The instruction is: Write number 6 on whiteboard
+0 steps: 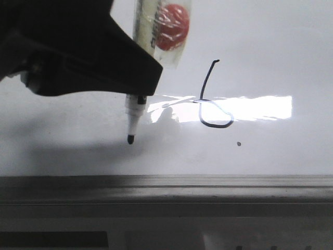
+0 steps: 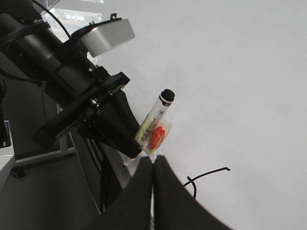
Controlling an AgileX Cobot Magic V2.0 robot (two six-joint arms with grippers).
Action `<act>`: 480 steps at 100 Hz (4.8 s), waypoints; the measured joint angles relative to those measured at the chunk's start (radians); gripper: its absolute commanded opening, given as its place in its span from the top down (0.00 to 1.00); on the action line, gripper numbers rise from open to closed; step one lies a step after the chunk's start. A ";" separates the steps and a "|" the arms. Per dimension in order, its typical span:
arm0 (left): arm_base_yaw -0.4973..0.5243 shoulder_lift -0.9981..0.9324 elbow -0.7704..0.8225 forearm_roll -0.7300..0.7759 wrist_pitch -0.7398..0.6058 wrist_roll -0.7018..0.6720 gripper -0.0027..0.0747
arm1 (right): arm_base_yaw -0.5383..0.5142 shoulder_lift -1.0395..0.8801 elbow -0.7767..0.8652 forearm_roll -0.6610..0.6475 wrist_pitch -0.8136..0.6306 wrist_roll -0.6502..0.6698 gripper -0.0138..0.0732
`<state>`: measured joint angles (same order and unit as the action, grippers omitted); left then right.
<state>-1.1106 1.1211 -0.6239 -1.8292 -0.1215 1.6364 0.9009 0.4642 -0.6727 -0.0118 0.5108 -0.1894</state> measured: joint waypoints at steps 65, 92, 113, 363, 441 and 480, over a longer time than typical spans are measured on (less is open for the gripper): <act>0.156 0.187 -0.075 -0.011 0.036 -0.342 0.99 | 0.000 -0.002 0.000 0.000 0.017 0.000 0.92; 0.161 0.223 -0.083 -0.008 0.089 -0.357 0.99 | 0.000 -0.002 0.000 -0.002 0.024 0.002 0.92; 0.161 0.227 -0.086 -0.008 0.075 -0.357 0.99 | 0.000 -0.002 0.000 -0.002 0.028 0.002 0.92; 0.164 -0.888 0.367 0.089 -0.008 -0.147 0.99 | 0.000 -0.469 0.069 -0.297 0.398 0.130 0.91; 0.720 -0.940 0.487 1.471 0.374 -1.252 0.99 | 0.000 -0.469 0.069 -0.297 0.400 0.132 0.91; 0.890 -1.127 0.625 1.893 0.397 -1.795 0.99 | 0.000 -0.469 0.069 -0.297 0.400 0.132 0.91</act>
<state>-0.2204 -0.0058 0.0013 0.0637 0.2752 -0.1581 0.9009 -0.0046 -0.6040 -0.3091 0.9110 -0.0570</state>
